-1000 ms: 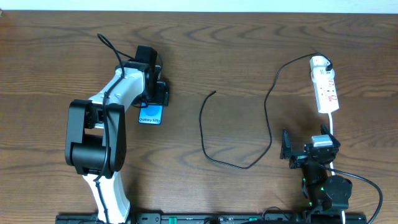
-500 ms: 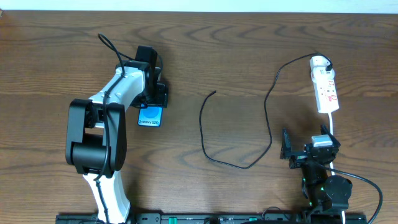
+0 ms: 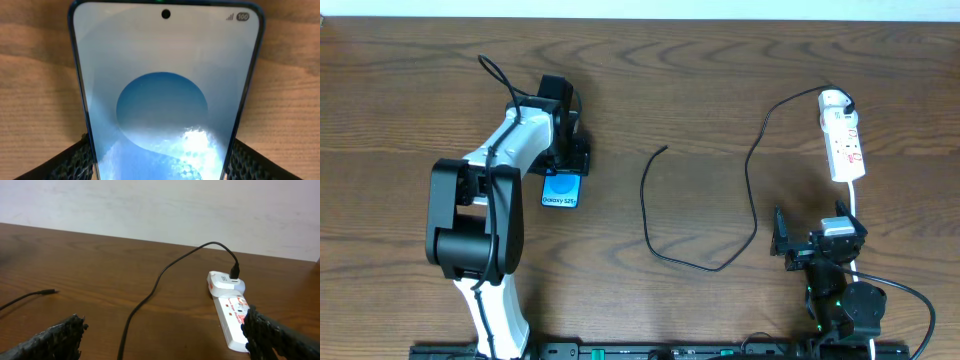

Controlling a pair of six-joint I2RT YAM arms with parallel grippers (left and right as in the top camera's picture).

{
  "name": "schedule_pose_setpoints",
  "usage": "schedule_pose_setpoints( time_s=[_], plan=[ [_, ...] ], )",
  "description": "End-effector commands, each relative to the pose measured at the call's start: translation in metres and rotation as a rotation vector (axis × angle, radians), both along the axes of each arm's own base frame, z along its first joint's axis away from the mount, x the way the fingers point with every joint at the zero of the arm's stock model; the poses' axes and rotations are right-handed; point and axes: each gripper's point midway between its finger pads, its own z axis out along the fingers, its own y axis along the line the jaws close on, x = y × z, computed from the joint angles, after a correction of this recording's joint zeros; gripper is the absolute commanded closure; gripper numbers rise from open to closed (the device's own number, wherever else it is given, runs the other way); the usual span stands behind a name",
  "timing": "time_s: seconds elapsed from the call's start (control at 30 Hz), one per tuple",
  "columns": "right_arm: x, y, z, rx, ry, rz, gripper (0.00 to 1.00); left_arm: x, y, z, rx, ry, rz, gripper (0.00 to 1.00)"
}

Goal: Plug charger to phone and switch on socket
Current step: 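Lift the phone with the left gripper and tilt it upright toward center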

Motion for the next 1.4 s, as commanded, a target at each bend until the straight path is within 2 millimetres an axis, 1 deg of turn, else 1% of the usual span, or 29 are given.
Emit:
schedule_pose_setpoints(
  time_s=[0.0, 0.13, 0.27, 0.47, 0.67, 0.8, 0.9, 1.03, 1.1, 1.13, 1.2, 1.27, 1.37],
  plan=[
    [0.000, 0.002, -0.001, 0.011, -0.002, 0.005, 0.01, -0.011, -0.001, -0.013, -0.012, 0.077, 0.018, 0.24],
    [0.000, 0.002, -0.001, 0.011, -0.002, 0.005, 0.01, -0.003, -0.002, 0.002, -0.018, 0.042, 0.025, 0.26],
    [0.000, 0.002, -0.001, 0.011, -0.002, 0.005, 0.01, 0.002, -0.003, 0.026, -0.028, -0.014, 0.035, 0.28],
    [0.000, 0.002, -0.001, 0.011, -0.002, 0.005, 0.01, 0.005, -0.003, 0.043, -0.036, -0.056, 0.044, 0.28],
    [0.000, 0.002, -0.001, 0.011, -0.001, 0.005, 0.01, 0.001, -0.006, 0.043, -0.055, -0.040, 0.063, 0.29],
    [0.000, 0.002, -0.001, 0.011, -0.002, 0.005, 0.01, -0.002, -0.017, 0.044, -0.116, -0.020, 0.062, 0.29],
    [0.000, 0.002, -0.001, 0.011, -0.002, 0.005, 0.01, -0.005, -0.025, 0.045, -0.167, 0.000, 0.105, 0.29],
    [0.000, 0.002, -0.001, 0.011, -0.002, 0.005, 0.01, -0.009, -0.042, 0.049, -0.268, 0.027, 0.122, 0.29],
    [0.000, 0.002, -0.001, 0.011, -0.002, 0.005, 0.01, -0.010, -0.047, 0.051, -0.301, 0.036, 0.121, 0.29],
    [0.000, 0.002, -0.001, 0.011, -0.002, 0.005, 0.01, -0.011, -0.049, 0.052, -0.313, 0.041, 0.129, 0.29],
    [0.000, 0.002, -0.001, 0.011, -0.001, 0.005, 0.01, -0.011, -0.051, 0.052, -0.322, 0.049, 0.155, 0.37],
    [0.000, 0.002, -0.001, 0.011, -0.001, 0.005, 0.01, -0.011, -0.051, 0.052, -0.323, 0.058, 0.196, 0.41],
    [0.000, 0.002, -0.001, 0.011, -0.002, 0.005, 0.01, -0.012, -0.051, 0.052, -0.325, 0.069, 0.254, 0.43]
  ],
)
